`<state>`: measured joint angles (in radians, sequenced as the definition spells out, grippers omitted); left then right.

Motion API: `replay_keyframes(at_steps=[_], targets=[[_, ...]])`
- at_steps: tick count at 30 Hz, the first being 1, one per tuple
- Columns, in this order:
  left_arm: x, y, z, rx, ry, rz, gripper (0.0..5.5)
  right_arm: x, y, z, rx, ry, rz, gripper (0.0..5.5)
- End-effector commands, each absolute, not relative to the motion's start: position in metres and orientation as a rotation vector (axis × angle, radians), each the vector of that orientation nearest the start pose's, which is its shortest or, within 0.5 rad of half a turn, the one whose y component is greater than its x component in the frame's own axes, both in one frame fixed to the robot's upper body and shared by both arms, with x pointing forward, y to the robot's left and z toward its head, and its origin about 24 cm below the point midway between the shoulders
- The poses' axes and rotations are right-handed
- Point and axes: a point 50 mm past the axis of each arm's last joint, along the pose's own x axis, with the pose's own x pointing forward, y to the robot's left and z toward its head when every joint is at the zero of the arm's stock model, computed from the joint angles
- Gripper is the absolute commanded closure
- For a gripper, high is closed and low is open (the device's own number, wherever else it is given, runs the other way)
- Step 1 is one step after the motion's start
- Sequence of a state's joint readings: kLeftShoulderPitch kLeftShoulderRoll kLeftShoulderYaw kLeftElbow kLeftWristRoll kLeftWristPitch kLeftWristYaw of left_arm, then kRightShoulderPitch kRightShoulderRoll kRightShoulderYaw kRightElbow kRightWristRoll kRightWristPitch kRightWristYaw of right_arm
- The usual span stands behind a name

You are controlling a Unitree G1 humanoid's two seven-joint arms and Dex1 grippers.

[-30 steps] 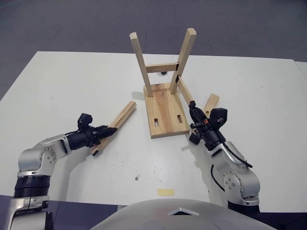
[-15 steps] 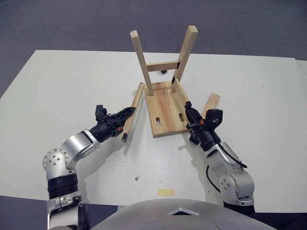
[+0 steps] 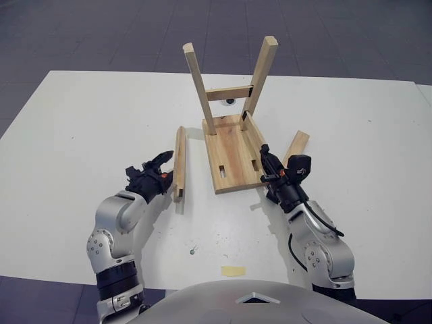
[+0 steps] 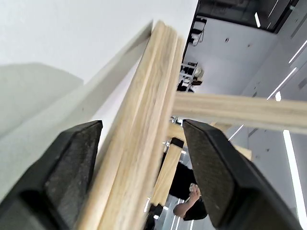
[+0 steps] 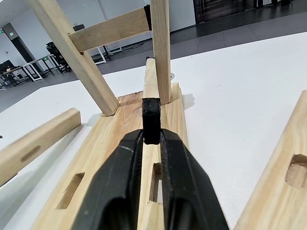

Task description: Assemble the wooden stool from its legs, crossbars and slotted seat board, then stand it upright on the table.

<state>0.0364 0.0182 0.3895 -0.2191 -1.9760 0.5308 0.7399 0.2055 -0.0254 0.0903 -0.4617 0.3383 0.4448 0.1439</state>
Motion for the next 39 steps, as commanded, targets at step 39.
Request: replay_keyframes(at_steps=[39], targets=[[0.169, 0.223, 0.048, -0.146, 0.500, -0.656, 0.10, 0.202, -0.126, 0.061, 0.287, 0.196, 0.304, 5.10]])
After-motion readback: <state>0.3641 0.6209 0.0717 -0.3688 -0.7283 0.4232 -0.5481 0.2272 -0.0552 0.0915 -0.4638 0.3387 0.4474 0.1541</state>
